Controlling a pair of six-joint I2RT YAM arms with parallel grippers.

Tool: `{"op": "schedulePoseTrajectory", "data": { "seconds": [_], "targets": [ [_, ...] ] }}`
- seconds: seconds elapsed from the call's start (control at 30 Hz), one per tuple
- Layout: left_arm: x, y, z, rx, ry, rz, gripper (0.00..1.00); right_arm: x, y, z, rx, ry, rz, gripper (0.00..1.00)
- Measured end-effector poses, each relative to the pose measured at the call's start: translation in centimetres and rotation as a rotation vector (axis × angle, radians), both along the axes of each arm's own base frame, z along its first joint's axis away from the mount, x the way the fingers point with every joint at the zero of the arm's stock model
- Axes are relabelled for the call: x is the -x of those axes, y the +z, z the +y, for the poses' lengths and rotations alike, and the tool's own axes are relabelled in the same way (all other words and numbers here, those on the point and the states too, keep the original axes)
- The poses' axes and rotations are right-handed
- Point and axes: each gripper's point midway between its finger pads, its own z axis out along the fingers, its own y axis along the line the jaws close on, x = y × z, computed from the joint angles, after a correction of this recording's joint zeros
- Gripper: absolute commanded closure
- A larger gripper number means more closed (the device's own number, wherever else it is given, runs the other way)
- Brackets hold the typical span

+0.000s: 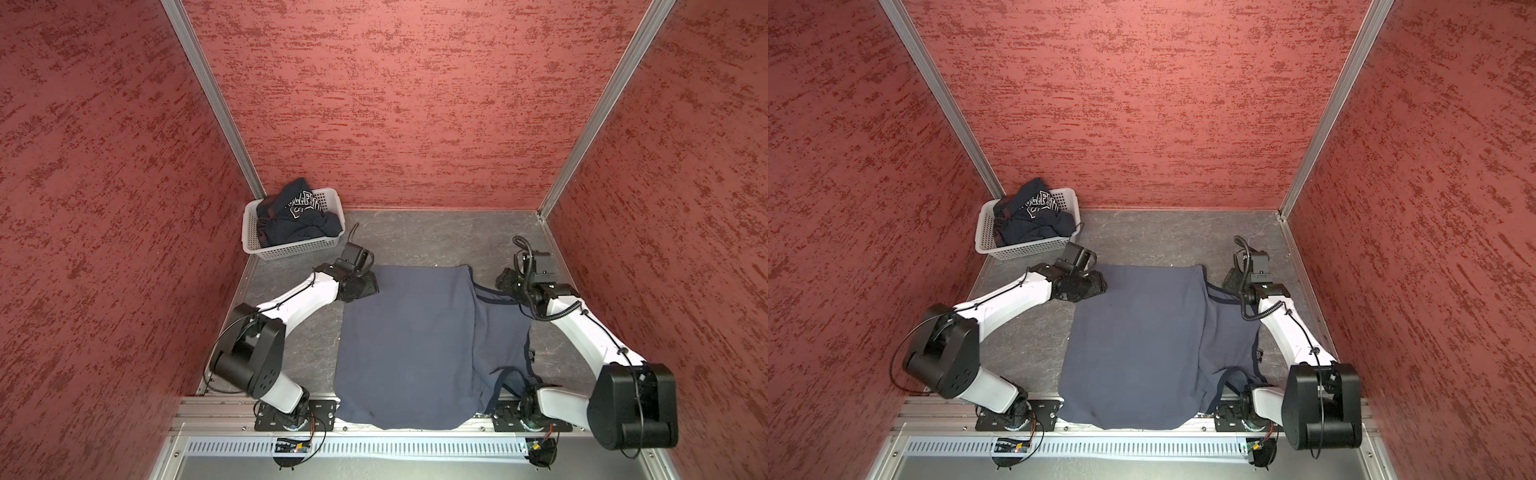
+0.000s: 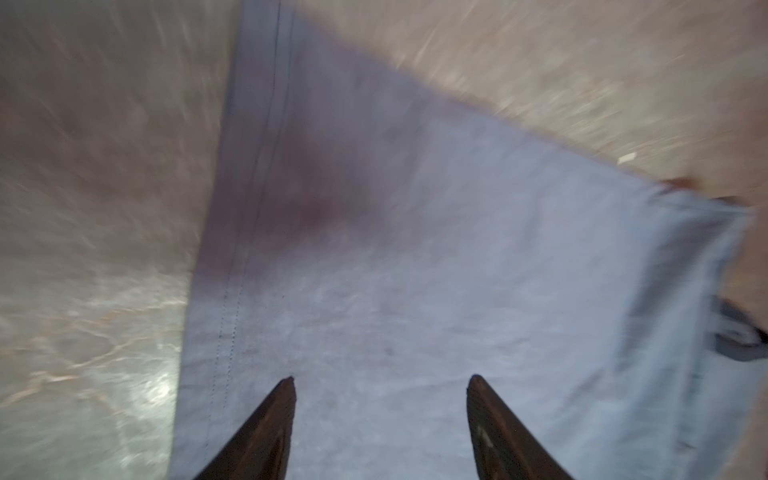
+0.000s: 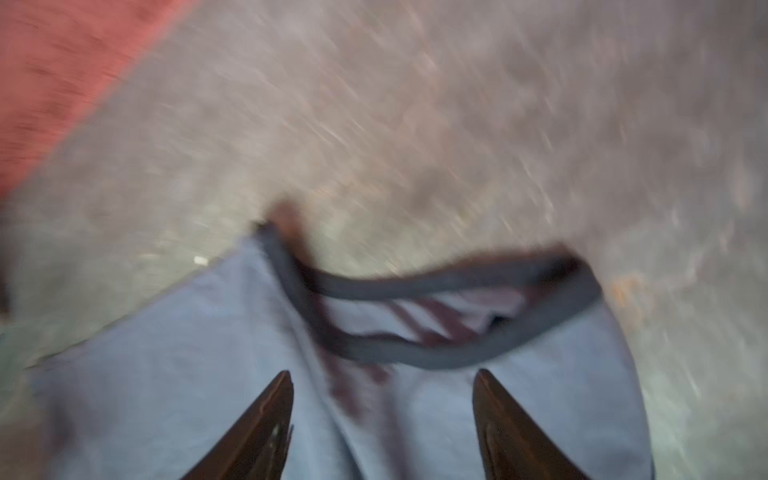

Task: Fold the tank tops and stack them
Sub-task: 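Lower the tank top flat onto the table with both grippers, then pull the tank top's far edges apart with both grippers to smooth it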

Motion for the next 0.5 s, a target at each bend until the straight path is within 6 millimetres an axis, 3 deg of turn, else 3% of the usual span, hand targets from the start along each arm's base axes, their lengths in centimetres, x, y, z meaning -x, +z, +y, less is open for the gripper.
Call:
{"op": "schedulePoseTrajectory", "data": {
  "seconds": [0.07, 0.17, 0.3, 0.5],
  "targets": [
    [-0.2, -2.1, -0.4, 0.007, 0.001, 0.036, 0.35, 1.7, -2.5, -0.6, -0.026, -0.036, 0.071, 0.31],
    [-1.0, -3.7, -0.9, 0.025, 0.008, 0.047, 0.35, 2.8, -4.6, -1.2, -0.059, -0.082, 0.124, 0.31],
    [-3.3, -3.5, -0.9, 0.058, 0.043, 0.009, 0.35, 2.6, -6.5, -2.5, -0.083, -0.143, 0.163, 0.31],
    [-5.9, -3.6, 1.8, 0.041, 0.141, -0.043, 0.35, -2.0, -6.6, -5.7, -0.086, -0.223, 0.102, 0.30]
  ]
}}
